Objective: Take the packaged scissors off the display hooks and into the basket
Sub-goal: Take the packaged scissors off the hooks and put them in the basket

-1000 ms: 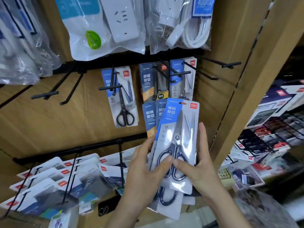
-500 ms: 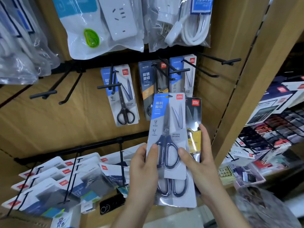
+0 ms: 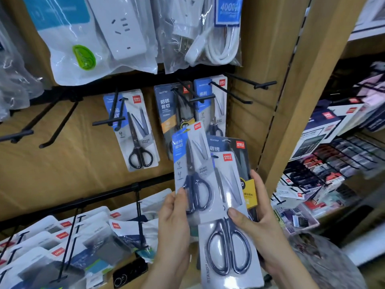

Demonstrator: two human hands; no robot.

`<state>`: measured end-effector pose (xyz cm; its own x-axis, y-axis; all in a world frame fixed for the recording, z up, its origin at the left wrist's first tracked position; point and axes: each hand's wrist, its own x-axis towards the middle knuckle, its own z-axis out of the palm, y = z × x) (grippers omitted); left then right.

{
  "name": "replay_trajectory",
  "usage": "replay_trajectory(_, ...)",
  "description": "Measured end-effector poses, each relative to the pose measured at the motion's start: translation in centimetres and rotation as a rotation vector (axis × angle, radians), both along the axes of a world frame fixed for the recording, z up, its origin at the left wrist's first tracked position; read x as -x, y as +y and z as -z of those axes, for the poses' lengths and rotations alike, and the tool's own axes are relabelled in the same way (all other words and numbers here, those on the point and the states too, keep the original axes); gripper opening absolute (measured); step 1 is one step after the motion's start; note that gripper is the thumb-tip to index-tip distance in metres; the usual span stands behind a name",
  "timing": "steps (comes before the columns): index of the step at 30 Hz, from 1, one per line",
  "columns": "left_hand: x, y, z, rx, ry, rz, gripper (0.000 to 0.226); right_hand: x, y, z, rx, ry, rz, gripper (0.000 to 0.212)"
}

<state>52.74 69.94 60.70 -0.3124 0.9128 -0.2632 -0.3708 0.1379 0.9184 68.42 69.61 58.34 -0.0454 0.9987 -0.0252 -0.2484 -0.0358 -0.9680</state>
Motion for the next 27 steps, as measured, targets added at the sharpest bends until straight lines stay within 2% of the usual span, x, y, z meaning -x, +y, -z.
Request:
replay_trajectory(3, 0.6, 0.6, -0.1, -0.052, 0.025, 0.097, 0.028, -1.1, -0.5, 0.6, -0.01, -0.029, 0.036, 0.091)
replay_trajectory(6, 1.5, 1.1, -0.8, -0.159, 0.137, 0.179, 0.019, -2.4, -1.1, 1.0, -0.076, -0.146, 0.132, 0.087)
replay_trajectory(10, 1.9, 1.9, -1.4, -0.243, 0.245, 0.25, 0.022, -3.9, -2.4, 0.4, -0.115, -0.283, 0.179, 0.091)
replay_trajectory(22, -0.6, 1.7, 0.1, -0.276, 0.179, 0.282, 0.031, -8.0, -4.4, -0.8, -0.185, -0.358, 0.335, 0.096)
replay_trajectory(27, -2.4, 2.4, -0.2, -0.284, 0.226, 0.272, 0.025, -8.3, -4.4, -1.3, -0.221, -0.352, 0.35, 0.094)
